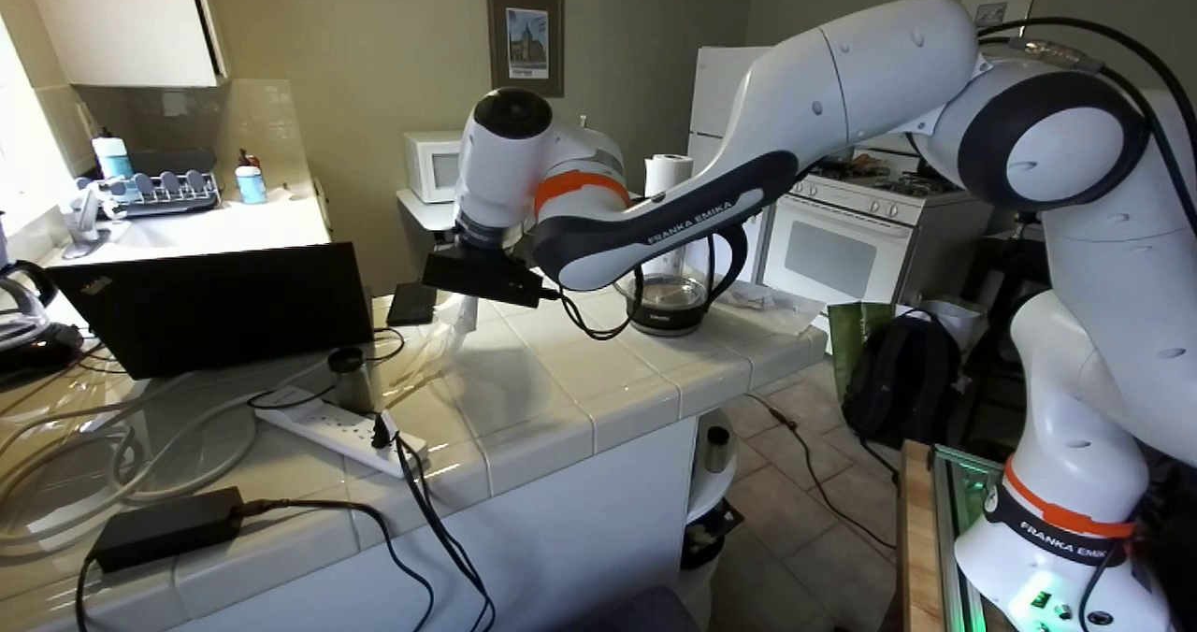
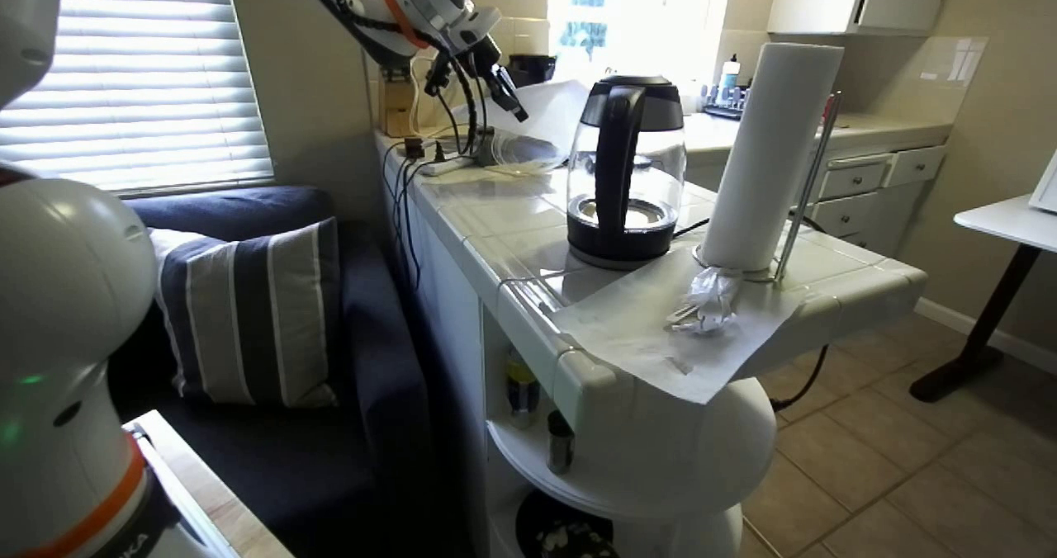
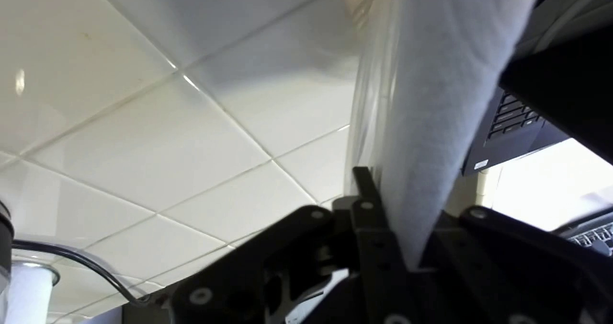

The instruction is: Move the napkin to the edge of the table

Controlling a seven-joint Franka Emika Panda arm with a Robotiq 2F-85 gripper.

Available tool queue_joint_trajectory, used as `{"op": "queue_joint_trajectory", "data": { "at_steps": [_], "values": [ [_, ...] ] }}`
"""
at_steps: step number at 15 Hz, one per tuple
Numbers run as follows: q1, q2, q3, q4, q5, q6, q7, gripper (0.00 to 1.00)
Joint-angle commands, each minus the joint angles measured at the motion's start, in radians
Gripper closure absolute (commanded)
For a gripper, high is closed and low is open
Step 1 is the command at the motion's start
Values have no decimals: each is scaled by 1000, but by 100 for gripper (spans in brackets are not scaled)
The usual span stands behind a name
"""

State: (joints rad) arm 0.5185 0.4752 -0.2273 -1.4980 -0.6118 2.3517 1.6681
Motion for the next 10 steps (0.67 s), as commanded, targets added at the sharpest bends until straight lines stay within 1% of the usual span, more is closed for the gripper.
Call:
{"op": "queue_joint_trajectory", "data": {
  "at_steps": [1, 4, 6, 8, 10],
  "values": [
    [-81, -130, 91, -152, 3, 31, 7, 98],
    [-151, -218, 146, -249, 47, 73, -16, 98],
    [-193, -286, 170, -325, 64, 107, -21, 98],
    [-233, -352, 197, -403, 103, 147, -53, 98],
    [-277, -423, 232, -489, 204, 197, -152, 98]
  ]
}}
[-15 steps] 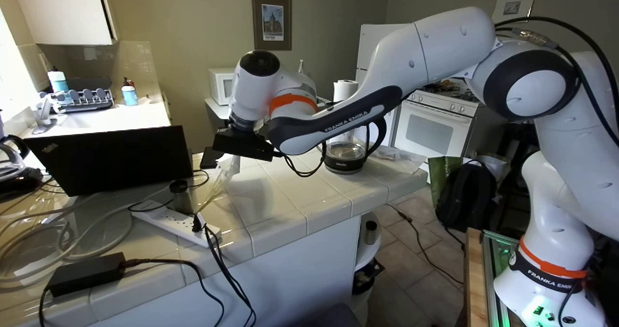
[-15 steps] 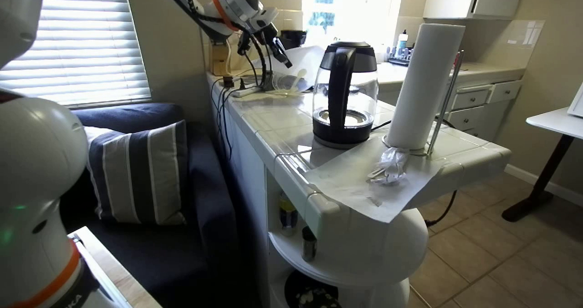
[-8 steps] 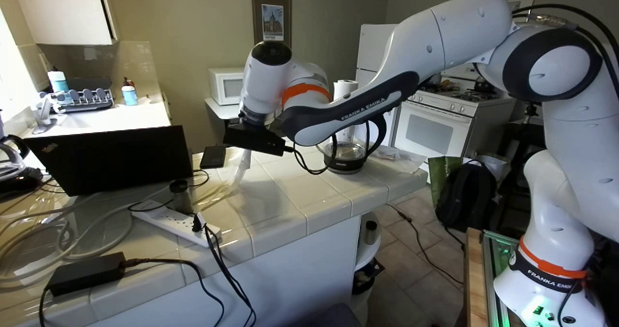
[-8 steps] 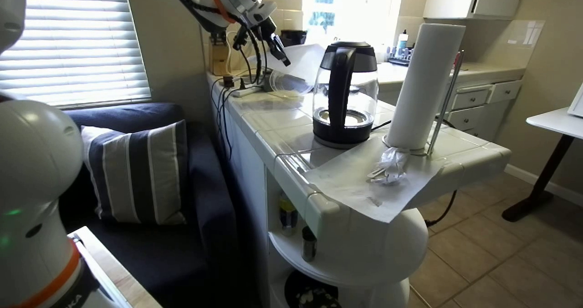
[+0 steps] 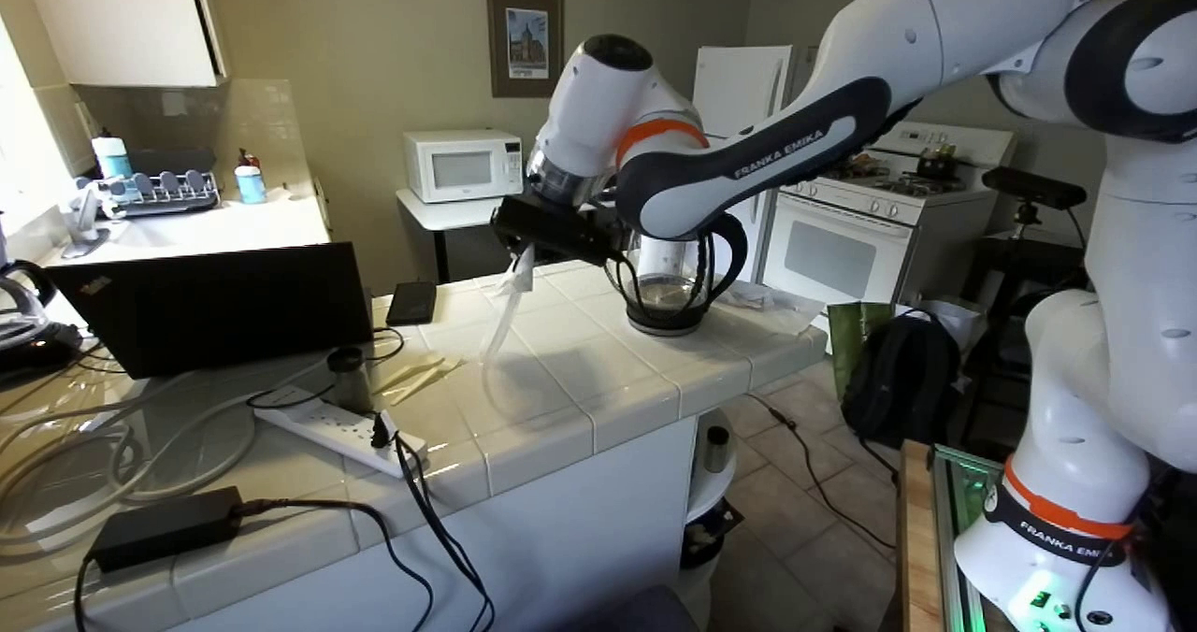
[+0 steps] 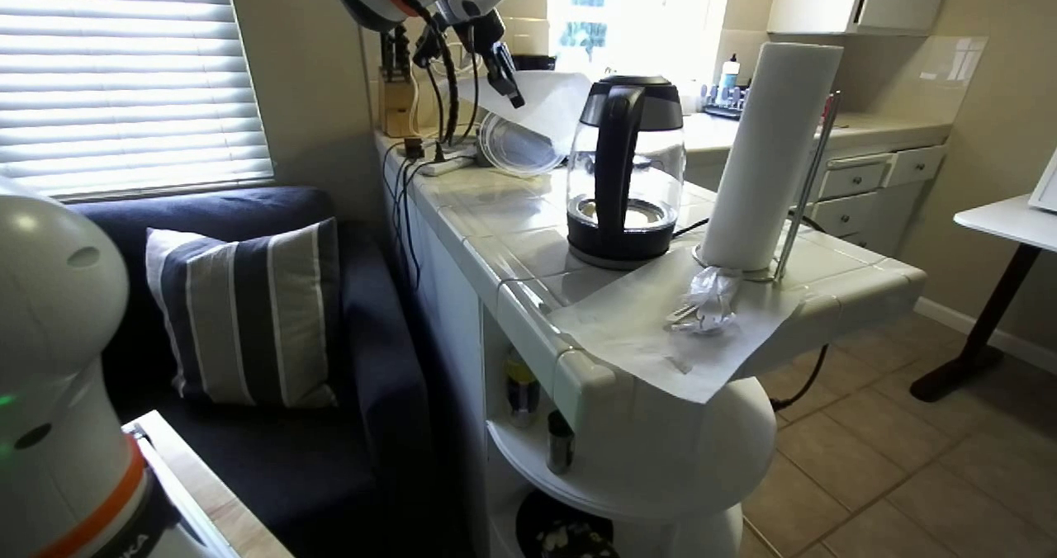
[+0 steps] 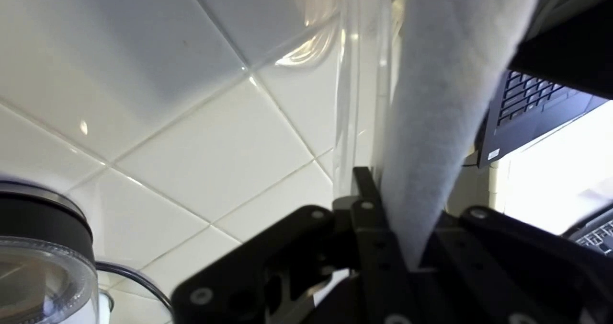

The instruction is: Move the napkin to the edge of the table

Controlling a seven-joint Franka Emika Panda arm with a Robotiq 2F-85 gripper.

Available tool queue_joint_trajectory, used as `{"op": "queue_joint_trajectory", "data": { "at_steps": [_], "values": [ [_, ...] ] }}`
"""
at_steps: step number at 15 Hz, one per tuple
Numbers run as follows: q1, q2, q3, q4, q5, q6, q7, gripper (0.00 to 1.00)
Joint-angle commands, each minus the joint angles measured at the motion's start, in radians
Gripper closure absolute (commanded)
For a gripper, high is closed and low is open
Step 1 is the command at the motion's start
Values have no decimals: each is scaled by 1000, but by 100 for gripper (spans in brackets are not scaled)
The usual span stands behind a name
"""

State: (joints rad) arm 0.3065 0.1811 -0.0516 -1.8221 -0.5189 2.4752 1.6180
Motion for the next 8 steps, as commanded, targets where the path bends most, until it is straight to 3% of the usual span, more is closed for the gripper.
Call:
{"op": "queue_joint_trajectory", "data": {
  "at_steps": [1, 6, 7, 8],
  "values": [
    [-94, -173, 77, -227, 211, 122, -197, 98],
    [-132, -332, 111, -423, 620, 203, -559, 98],
    [-90, -355, 60, -457, 699, 214, -630, 98],
    [-135, -377, 92, -485, 759, 218, -682, 98]
  ]
}}
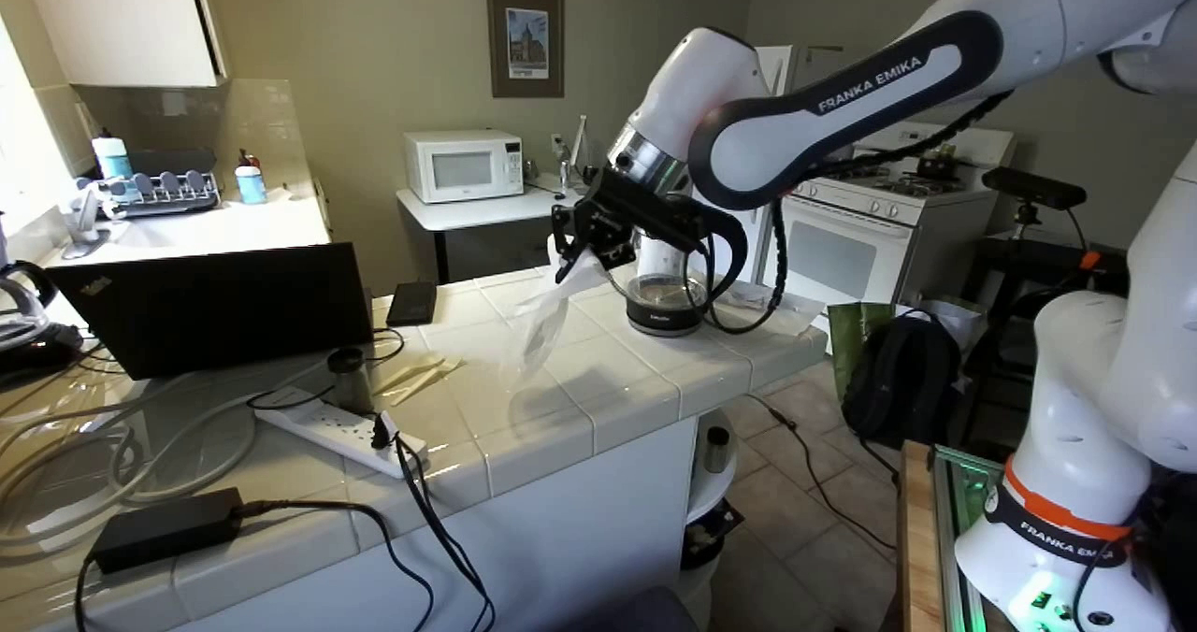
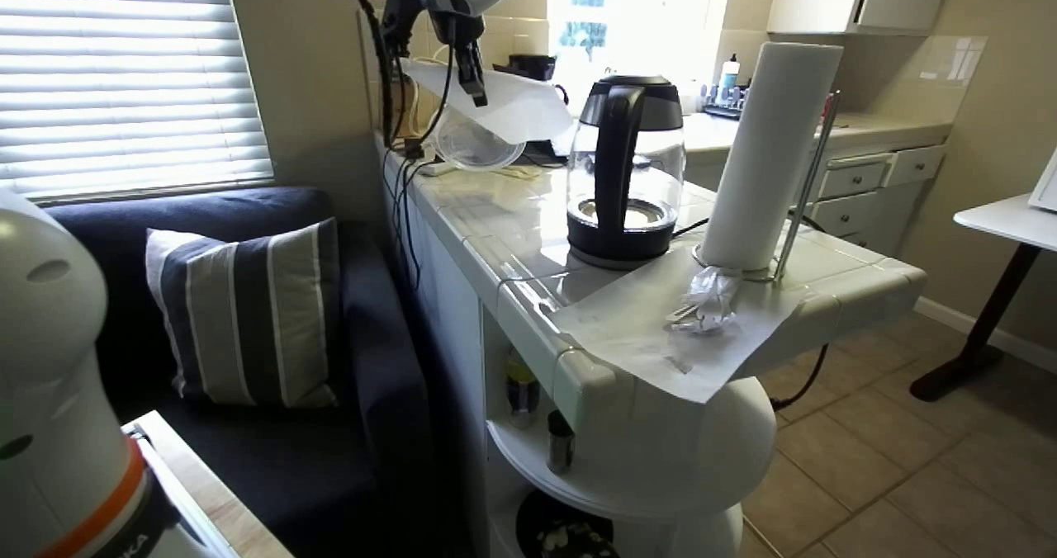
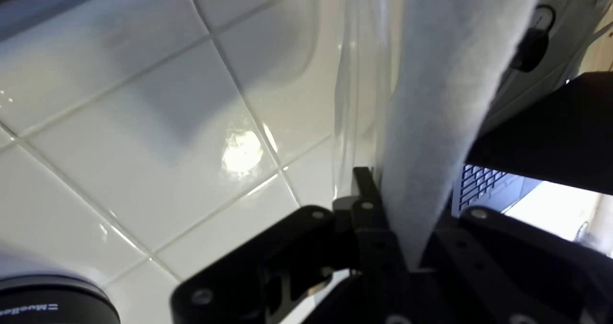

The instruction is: Move the napkin to the edge of the table

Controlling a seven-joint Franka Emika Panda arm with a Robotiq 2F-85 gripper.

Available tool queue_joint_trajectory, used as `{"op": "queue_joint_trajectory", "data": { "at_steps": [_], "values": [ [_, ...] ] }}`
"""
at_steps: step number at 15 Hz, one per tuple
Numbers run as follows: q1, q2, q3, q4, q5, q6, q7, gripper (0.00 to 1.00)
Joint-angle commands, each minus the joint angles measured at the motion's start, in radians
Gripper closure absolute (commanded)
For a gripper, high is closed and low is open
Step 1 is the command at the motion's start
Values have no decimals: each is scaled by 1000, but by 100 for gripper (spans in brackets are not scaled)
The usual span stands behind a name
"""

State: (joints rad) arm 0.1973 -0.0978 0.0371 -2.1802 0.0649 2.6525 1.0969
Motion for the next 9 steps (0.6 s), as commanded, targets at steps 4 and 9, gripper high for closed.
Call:
{"op": "queue_joint_trajectory", "data": {
  "at_steps": [4, 9],
  "values": [
    [25, -139, -110, -233, 479, 171, -468, 98],
    [97, -81, -254, -231, 791, 170, -834, 98]
  ]
}}
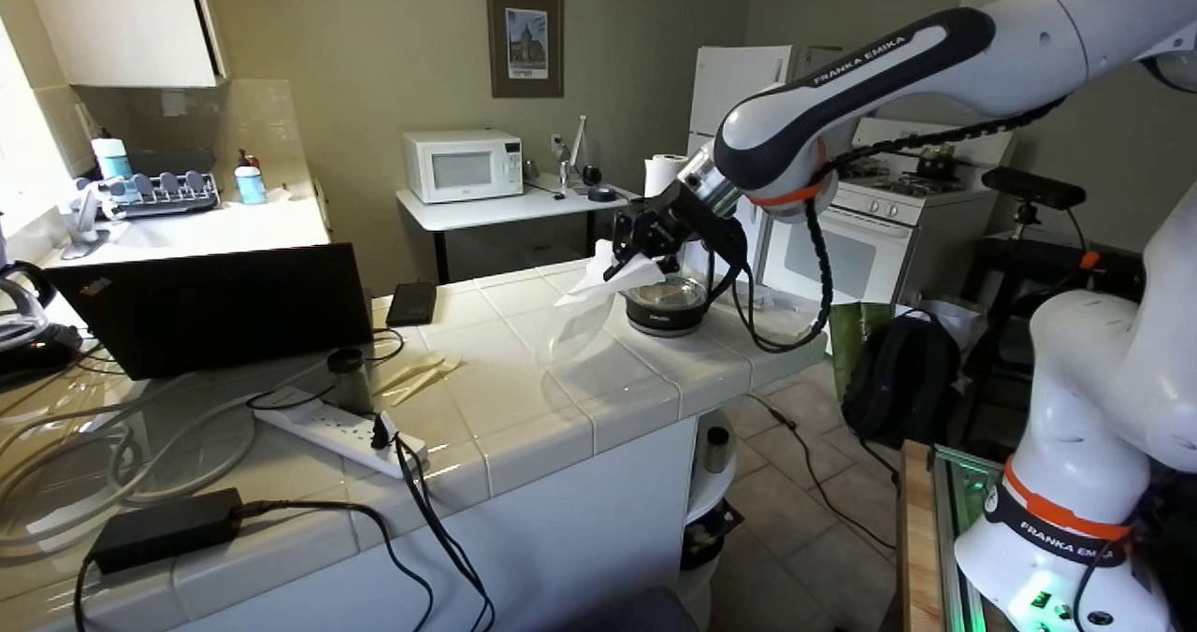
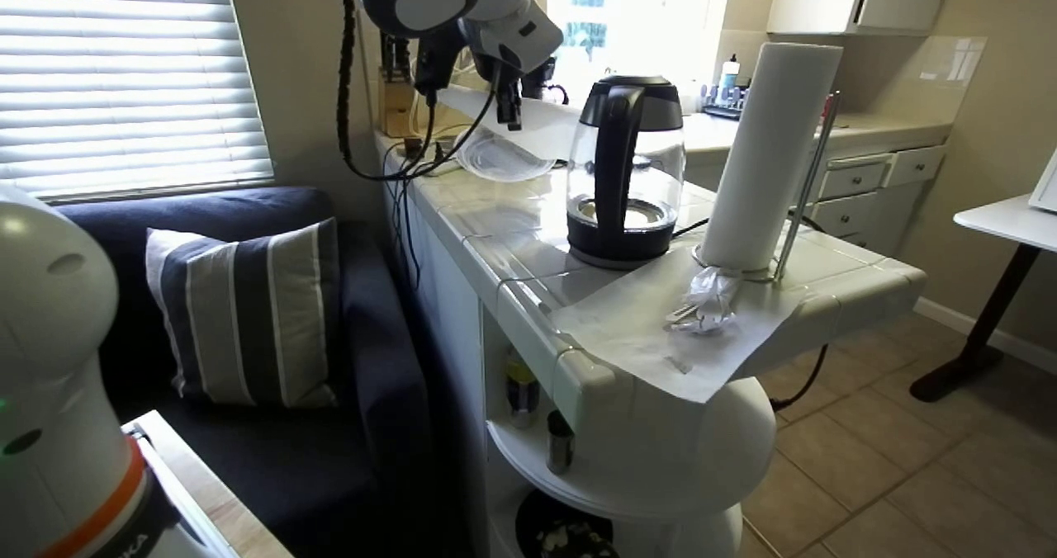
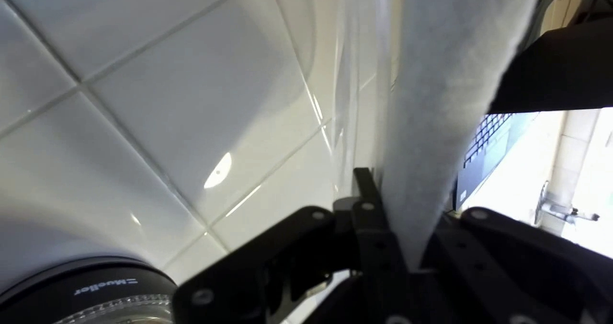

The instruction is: Move the napkin to the edge of the table

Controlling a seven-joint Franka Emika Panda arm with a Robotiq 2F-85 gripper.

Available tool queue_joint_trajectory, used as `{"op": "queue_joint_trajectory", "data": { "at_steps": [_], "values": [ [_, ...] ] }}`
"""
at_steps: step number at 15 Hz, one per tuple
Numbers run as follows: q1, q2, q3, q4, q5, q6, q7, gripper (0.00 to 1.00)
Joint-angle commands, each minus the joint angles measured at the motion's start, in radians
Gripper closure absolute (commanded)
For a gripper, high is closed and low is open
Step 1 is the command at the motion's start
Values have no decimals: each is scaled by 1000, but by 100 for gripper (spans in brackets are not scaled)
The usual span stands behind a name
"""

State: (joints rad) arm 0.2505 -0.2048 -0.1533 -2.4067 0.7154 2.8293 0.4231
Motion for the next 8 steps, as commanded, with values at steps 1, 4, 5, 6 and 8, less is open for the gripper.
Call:
{"op": "queue_joint_trajectory", "data": {
  "at_steps": [1, 4, 5, 6, 8],
  "values": [
    [51, 38, -82, -3, 191, -15, -220, 98],
    [50, 85, -115, 9, 284, -34, -343, 98],
    [49, 98, -121, 9, 313, -40, -379, 98],
    [45, 114, -126, 15, 328, -54, -404, 98],
    [38, 145, -129, 19, 343, -77, -434, 68]
  ]
}}
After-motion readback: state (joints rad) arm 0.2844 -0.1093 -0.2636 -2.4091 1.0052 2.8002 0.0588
